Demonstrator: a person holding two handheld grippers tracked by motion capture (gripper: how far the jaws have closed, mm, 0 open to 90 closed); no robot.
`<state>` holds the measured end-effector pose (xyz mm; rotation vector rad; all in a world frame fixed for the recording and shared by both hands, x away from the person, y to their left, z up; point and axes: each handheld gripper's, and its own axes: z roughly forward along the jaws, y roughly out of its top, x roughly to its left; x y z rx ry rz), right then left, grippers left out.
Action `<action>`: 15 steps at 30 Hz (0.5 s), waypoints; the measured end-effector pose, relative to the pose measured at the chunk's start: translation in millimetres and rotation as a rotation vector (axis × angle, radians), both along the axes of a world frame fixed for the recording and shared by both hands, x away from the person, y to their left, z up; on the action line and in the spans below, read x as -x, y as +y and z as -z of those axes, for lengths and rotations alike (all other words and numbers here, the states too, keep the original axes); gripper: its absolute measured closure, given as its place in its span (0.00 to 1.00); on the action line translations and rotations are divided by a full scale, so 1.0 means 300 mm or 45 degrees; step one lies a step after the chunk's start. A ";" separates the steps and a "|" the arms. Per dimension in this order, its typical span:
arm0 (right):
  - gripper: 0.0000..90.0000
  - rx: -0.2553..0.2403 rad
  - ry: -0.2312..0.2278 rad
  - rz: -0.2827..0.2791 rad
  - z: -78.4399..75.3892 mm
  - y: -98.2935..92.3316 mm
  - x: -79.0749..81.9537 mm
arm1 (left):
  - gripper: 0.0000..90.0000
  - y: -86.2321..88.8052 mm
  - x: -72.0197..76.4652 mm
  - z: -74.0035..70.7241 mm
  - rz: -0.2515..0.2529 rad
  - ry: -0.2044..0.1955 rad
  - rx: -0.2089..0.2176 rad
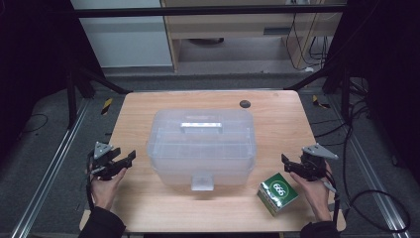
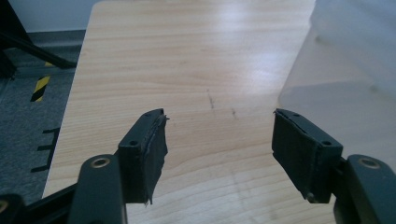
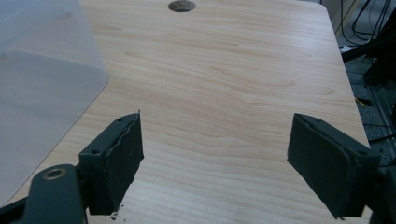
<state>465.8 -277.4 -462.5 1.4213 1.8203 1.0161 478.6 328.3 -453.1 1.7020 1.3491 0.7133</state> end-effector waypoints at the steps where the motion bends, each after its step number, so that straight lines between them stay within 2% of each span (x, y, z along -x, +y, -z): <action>1: 0.20 0.011 -0.002 -0.013 -0.001 0.002 0.002 | 0.40 -0.003 0.003 -0.006 0.013 -0.006 0.002; 4: 0.20 0.002 0.005 -0.023 -0.004 0.006 0.003 | 0.42 -0.013 0.009 -0.016 0.049 -0.029 -0.008; 5: 0.20 0.004 0.005 -0.033 -0.007 0.009 0.005 | 0.43 -0.021 0.010 -0.021 0.105 -0.035 -0.041; 6: 0.21 0.006 0.009 -0.034 -0.010 0.011 0.007 | 0.44 -0.023 0.011 -0.023 0.118 -0.022 -0.041; 9: 0.21 0.007 0.012 -0.048 -0.016 0.016 0.010 | 0.46 -0.025 0.013 -0.032 0.135 -0.016 -0.051; 10: 0.20 0.023 0.018 -0.058 -0.024 0.022 0.011 | 0.46 -0.024 0.014 -0.038 0.147 -0.021 -0.047; 15: 0.21 0.024 0.019 -0.084 -0.036 0.031 0.013 | 0.46 -0.013 0.029 -0.092 0.179 -0.064 -0.042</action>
